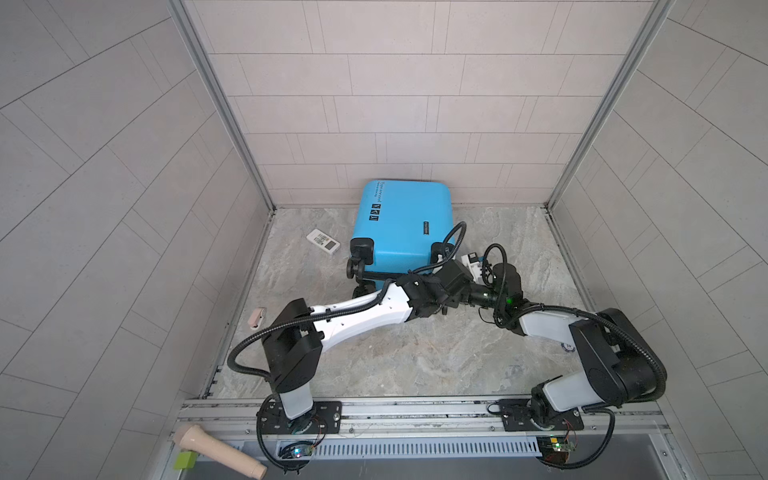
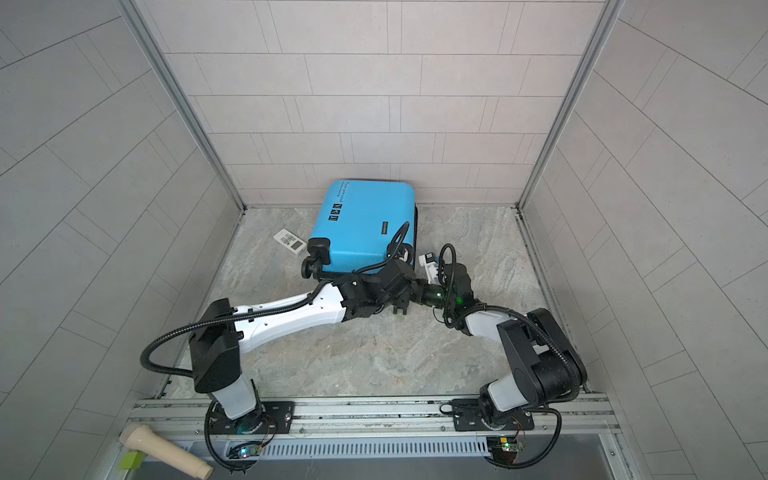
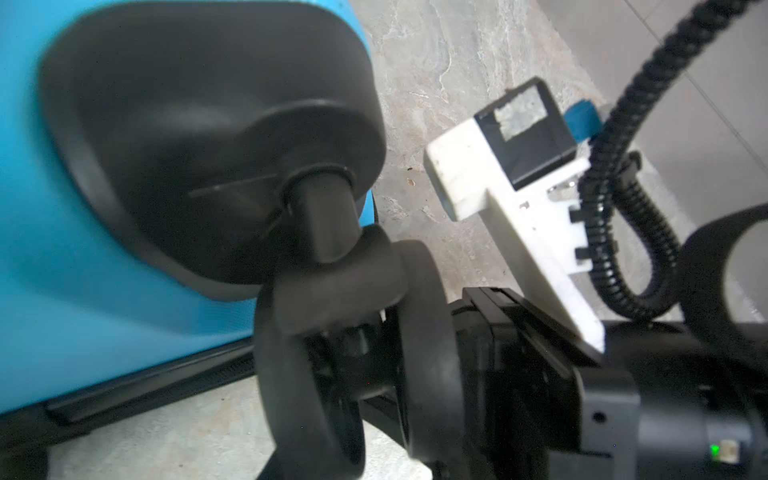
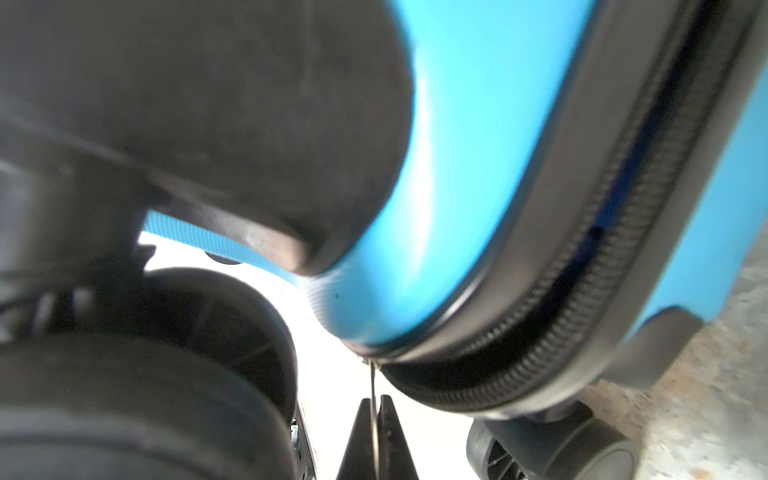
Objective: Pack the luggage
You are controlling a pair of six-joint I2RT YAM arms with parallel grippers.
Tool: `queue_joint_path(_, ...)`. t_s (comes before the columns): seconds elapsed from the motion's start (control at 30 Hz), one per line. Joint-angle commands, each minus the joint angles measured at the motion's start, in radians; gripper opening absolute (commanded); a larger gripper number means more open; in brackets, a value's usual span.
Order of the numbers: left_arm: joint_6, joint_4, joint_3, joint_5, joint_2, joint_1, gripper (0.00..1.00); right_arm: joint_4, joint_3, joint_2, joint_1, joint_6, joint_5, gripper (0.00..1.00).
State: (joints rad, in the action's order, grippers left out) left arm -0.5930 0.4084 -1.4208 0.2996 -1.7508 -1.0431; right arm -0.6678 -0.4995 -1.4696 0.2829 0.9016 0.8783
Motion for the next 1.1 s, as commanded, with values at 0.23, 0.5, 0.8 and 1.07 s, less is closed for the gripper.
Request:
queue_joint_path(0.23, 0.022, 0.012, -0.007, -0.005, 0.05, 0.026, 0.0, 0.283, -0.019, 0.096, -0.03, -0.119, -0.117, 0.0)
queue_joint_path(0.5, 0.048, 0.024, -0.007, 0.007, 0.106, 0.036, 0.0, 0.435, -0.021, 0.208, -0.039, -0.18, -0.243, 0.0)
queue_joint_path(0.8, 0.064, 0.039, 0.023, 0.006, 0.165, 0.038, 0.0, 0.527, -0.018, 0.253, -0.086, -0.206, -0.319, 0.0)
queue_joint_path(1.07, 0.051, 0.03, 0.084, -0.009, 0.208, 0.038, 0.0, 0.584, -0.031, 0.275, -0.106, -0.221, -0.353, 0.0)
